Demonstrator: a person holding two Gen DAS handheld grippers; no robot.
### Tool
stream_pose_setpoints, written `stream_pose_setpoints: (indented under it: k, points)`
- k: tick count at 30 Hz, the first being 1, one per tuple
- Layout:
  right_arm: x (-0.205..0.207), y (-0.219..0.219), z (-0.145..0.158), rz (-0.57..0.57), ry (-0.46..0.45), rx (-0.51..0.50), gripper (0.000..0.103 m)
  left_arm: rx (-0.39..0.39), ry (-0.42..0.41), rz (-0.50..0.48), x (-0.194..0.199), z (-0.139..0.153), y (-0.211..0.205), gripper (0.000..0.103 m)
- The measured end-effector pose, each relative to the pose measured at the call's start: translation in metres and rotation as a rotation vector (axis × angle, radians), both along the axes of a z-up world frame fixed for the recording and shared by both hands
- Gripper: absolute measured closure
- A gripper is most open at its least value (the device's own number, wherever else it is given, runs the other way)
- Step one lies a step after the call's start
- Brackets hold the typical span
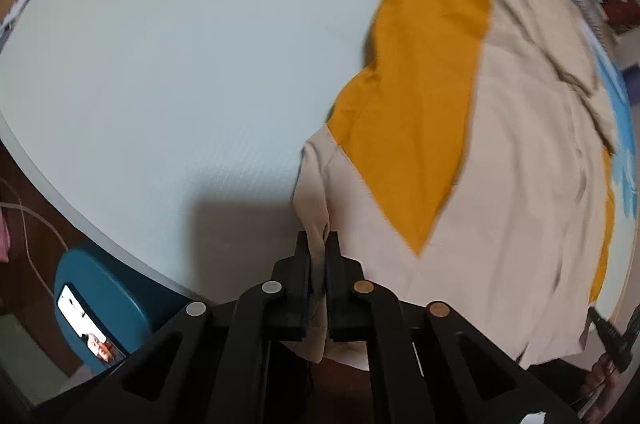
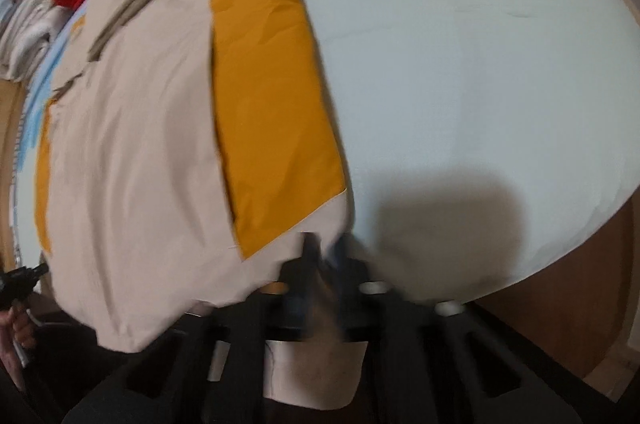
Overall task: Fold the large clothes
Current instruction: 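Grasp the hem with the right tool while the left tool grasps the hem beside it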
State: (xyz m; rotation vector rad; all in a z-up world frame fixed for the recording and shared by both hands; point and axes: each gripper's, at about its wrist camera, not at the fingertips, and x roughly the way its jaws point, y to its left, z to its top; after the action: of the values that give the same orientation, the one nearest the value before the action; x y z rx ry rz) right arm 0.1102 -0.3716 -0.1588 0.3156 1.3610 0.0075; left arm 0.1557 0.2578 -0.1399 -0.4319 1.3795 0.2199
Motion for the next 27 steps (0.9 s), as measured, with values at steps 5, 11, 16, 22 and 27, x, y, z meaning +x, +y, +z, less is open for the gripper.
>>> stream_pose_setpoints:
  k: [5,11,16,22,27]
  points:
    - [-0.017,-0.035,0.04,-0.128,-0.116,0.015,0.102,-0.075,-0.07,-0.01,-0.03,0.023,-0.014,0.1]
    - [-0.013,-0.024,0.012,-0.096,0.028,-0.042,0.1,-0.129,0.045,0.099,-0.02,-0.01,0.012,0.085]
    - [-0.006,-0.029,0.017,-0.148,-0.003,-0.086,0.084,-0.164,-0.065,0.167,-0.01,0.0,0.027,0.06]
    - [0.002,-0.02,-0.007,-0.084,0.073,-0.115,0.071,-0.095,0.038,0.117,0.0,-0.025,0.001,0.059]
    - [0.003,-0.009,-0.004,-0.045,0.068,-0.153,0.072,0.032,0.067,0.021,0.003,-0.033,-0.02,0.061]
